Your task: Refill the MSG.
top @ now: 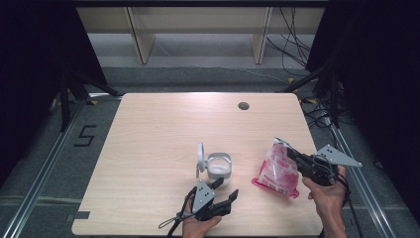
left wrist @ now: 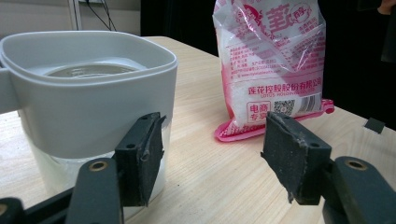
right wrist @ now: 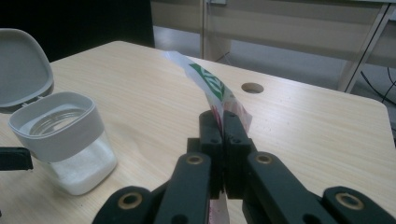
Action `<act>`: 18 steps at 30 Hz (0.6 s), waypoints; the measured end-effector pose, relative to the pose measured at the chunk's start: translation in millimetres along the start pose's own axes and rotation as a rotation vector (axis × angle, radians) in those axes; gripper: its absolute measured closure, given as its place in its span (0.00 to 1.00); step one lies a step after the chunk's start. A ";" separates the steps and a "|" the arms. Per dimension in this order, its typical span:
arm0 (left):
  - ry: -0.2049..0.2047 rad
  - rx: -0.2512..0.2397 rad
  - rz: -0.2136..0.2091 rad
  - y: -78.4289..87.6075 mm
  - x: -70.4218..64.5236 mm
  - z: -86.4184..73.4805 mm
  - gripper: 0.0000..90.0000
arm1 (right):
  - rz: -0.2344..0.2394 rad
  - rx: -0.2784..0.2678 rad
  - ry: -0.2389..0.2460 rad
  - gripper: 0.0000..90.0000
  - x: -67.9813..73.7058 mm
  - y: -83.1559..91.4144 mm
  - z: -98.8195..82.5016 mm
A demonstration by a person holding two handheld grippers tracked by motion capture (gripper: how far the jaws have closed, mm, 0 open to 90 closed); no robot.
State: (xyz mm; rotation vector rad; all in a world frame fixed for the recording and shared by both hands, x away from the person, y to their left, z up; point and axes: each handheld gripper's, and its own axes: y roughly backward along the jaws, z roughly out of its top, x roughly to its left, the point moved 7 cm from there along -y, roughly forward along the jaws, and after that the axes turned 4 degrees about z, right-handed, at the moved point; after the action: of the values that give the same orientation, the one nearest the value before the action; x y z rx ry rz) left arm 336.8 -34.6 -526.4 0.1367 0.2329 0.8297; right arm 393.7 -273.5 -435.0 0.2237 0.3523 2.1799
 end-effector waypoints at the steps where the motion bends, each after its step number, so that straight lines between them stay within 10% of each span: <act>1: -0.002 0.005 0.003 0.6 0.1 -0.1 0.41 | 0.006 0.005 -0.017 1.00 0.6 0.1 -0.4; 18: -0.008 0.000 0.013 2.7 2.8 0.5 0.41 | -0.050 0.048 -0.048 1.00 -9.9 -4.6 -13.4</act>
State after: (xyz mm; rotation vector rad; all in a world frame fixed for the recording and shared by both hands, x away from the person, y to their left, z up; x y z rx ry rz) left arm 336.8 -30.7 -525.8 0.1418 0.2251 0.8423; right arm 399.2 -281.2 -449.4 0.2902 0.3795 2.1144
